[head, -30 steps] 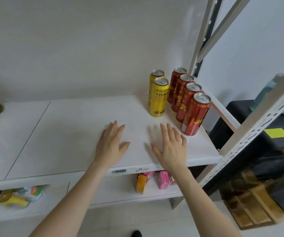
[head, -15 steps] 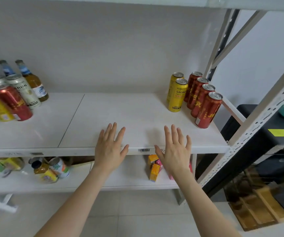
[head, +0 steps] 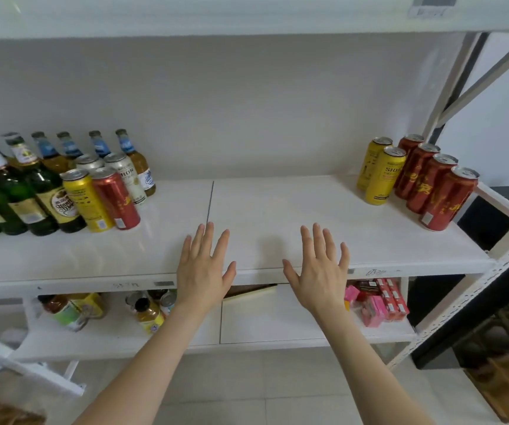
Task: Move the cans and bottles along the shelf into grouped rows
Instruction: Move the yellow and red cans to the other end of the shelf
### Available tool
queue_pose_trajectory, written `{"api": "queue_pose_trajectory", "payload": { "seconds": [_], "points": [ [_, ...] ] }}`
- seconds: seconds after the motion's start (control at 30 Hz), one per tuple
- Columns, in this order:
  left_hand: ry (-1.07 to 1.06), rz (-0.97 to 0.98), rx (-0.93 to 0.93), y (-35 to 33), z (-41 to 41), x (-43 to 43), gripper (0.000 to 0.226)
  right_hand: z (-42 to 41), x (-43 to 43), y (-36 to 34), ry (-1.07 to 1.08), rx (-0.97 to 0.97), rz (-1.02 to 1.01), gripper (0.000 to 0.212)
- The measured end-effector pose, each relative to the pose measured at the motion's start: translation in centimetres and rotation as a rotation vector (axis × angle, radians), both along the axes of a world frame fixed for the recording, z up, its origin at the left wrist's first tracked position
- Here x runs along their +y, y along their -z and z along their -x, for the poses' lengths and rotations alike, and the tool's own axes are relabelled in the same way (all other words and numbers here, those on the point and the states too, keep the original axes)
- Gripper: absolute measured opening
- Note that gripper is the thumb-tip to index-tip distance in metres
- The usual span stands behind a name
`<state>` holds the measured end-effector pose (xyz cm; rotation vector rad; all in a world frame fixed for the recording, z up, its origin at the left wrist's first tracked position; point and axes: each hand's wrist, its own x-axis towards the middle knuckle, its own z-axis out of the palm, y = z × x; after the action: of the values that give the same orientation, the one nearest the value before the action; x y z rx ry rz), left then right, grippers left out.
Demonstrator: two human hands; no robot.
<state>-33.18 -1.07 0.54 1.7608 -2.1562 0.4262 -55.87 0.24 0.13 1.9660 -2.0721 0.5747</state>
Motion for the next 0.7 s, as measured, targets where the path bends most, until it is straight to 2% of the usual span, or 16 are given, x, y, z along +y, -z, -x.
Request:
{"api": "queue_pose_trajectory", "payload": {
  "seconds": [0.43,0.7],
  "points": [
    [-0.085,0.019,0.049,0.3,-15.6,-2.3,0.066,-17.1,-4.1,0.6,-0.074,-0.035,-0.03,0.073],
    [-0.002,0.051,0.02,0.8,-25.9,-2.8,0.068,-27.4,-4.4,0.4,-0.045,-0.06,-0.005,0.073]
  ]
}}
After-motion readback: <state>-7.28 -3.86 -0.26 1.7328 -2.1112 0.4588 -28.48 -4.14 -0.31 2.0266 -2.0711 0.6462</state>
